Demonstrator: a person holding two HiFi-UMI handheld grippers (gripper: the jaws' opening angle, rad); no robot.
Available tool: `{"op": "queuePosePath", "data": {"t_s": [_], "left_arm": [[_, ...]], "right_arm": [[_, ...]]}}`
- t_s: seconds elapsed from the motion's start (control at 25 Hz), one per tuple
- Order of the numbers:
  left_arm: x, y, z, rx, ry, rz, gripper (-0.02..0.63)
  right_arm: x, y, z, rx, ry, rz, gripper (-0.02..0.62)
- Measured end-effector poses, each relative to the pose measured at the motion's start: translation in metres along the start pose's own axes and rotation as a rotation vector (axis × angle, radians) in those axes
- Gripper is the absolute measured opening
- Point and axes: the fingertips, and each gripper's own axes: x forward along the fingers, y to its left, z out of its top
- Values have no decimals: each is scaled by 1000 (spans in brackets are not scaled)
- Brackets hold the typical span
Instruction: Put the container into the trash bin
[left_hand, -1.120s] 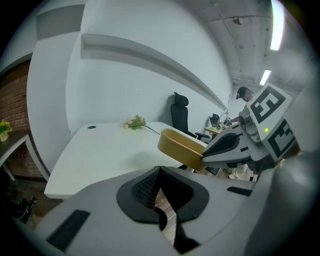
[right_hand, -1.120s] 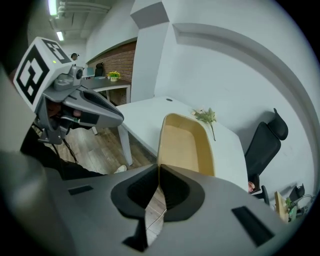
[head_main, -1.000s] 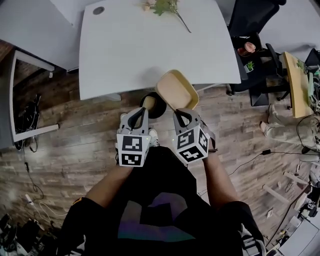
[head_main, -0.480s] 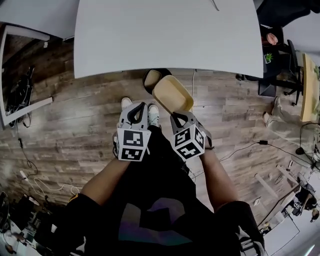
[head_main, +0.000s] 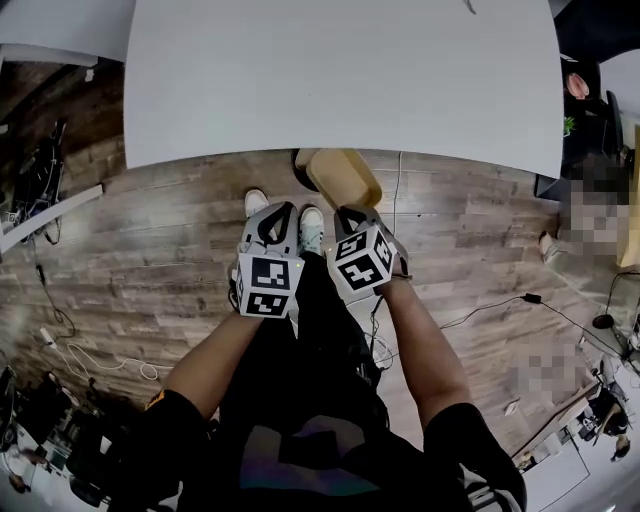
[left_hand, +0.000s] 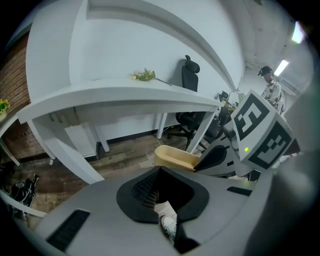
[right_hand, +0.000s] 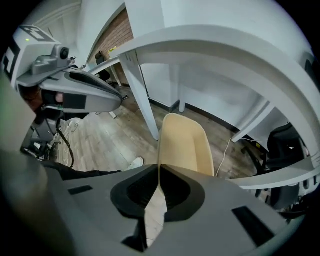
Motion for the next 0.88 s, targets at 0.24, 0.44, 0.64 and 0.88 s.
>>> {"op": "queuePosePath", "data": {"t_s": [0.24, 0.44, 0.64, 0.88], "left_arm": [[52, 24, -26, -28, 15, 13, 9], [75, 31, -48, -1, 43, 20, 9], [92, 29, -64, -10, 60, 28, 9], [97, 32, -79, -40, 67, 33, 9]], "right_arm": [[60, -13, -11, 52, -8, -6, 31], [100, -14, -29, 94, -2, 17, 32], [129, -16, -41, 119, 3, 27, 35], [161, -23, -37, 134, 17, 37, 35]]}}
